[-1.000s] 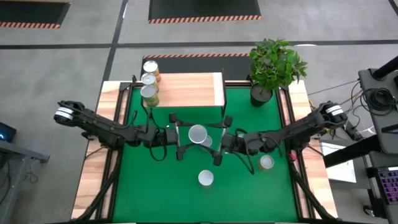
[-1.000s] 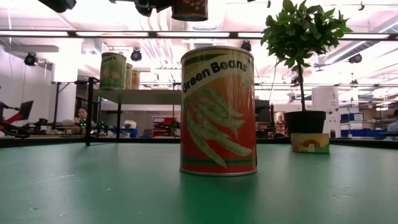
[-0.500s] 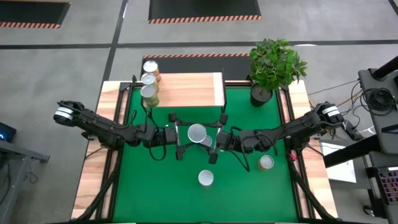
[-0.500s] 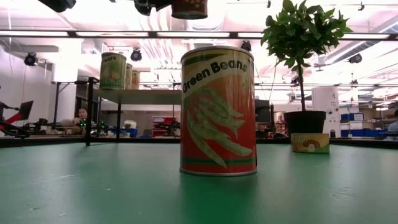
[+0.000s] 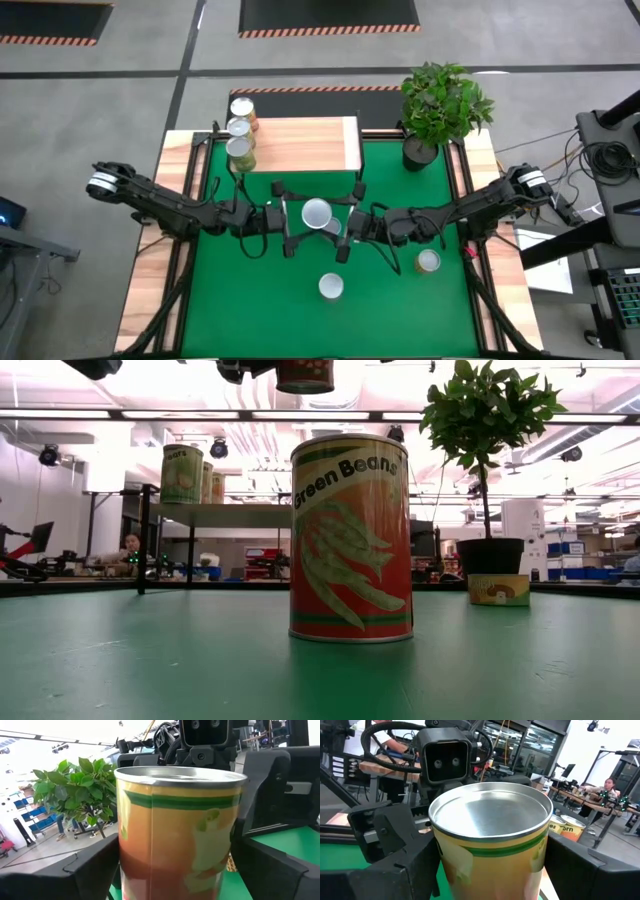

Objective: Pick and place cans onto a shelf
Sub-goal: Put the corn can on the shelf

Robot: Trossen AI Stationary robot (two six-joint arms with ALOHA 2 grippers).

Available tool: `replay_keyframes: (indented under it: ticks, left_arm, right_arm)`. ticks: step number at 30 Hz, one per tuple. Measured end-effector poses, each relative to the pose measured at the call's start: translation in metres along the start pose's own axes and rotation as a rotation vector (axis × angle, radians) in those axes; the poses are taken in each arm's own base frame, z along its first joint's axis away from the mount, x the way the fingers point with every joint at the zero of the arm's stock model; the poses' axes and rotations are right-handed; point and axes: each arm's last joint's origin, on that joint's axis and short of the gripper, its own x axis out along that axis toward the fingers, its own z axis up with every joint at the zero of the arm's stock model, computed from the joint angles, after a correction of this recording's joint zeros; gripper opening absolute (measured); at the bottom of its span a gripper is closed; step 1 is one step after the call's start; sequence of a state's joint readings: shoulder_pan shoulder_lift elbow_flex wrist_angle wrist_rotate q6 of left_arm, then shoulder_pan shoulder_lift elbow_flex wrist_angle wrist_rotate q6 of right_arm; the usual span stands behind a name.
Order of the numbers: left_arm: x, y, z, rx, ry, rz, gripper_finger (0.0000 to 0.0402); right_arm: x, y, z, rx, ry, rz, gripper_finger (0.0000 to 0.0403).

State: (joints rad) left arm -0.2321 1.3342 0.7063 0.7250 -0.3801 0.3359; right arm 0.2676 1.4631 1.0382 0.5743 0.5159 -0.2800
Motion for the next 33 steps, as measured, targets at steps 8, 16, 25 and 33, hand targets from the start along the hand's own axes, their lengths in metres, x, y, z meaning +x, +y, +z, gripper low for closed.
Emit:
replay_keyframes:
  ticks: [8,16,25,33]
  left_arm:
    - [-0.001,0.001,0.001,0.021,0.004,-0.001,0.0393]
    - [-0.027,0.02,0.024,0.005,0.01,-0.003,0.0382]
    - [-0.075,0.039,0.061,-0.034,-0.118,-0.019,0.038]
    - [-0.099,0.046,0.07,-0.07,-0.183,-0.008,0.038]
  right_arm:
    - [0.0,0.0,0.001,-0.006,-0.002,-0.001,0.0289]
    - [-0.003,-0.01,0.018,0.016,0.044,-0.002,0.029]
    - [0.015,-0.036,0.038,0.064,0.092,-0.062,0.029]
    - [0.052,-0.06,0.024,0.128,0.103,-0.052,0.029]
